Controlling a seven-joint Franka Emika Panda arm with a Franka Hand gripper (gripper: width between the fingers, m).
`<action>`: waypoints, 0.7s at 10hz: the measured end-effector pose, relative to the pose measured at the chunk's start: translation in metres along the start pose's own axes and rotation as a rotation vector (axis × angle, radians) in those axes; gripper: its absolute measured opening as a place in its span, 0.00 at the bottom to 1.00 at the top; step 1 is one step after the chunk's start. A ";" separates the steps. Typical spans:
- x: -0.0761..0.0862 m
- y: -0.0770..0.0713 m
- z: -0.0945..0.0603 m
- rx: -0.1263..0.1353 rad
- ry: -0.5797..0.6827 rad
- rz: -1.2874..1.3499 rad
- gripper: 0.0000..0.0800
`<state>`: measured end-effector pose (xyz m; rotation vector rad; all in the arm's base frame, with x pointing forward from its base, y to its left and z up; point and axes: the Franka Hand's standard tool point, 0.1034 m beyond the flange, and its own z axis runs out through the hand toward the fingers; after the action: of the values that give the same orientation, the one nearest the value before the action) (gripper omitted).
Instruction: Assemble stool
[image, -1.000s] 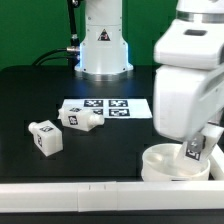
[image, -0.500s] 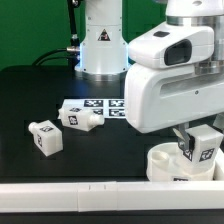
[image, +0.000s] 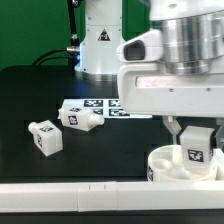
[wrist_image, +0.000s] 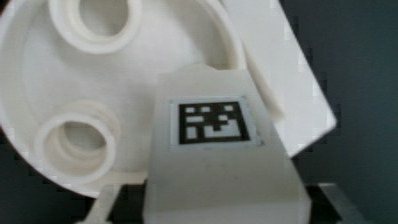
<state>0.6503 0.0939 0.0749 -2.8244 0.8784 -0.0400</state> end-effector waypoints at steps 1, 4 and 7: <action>0.000 0.001 0.000 0.002 0.008 0.020 0.42; 0.000 0.004 0.000 0.001 0.005 0.277 0.42; -0.003 0.007 0.002 0.017 -0.001 0.682 0.42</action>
Offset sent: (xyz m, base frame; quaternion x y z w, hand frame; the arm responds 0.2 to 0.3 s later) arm 0.0000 0.0000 0.0000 0.0000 0.0000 0.1938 0.9810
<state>0.6441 0.0902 0.0718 -2.3554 1.7645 0.0478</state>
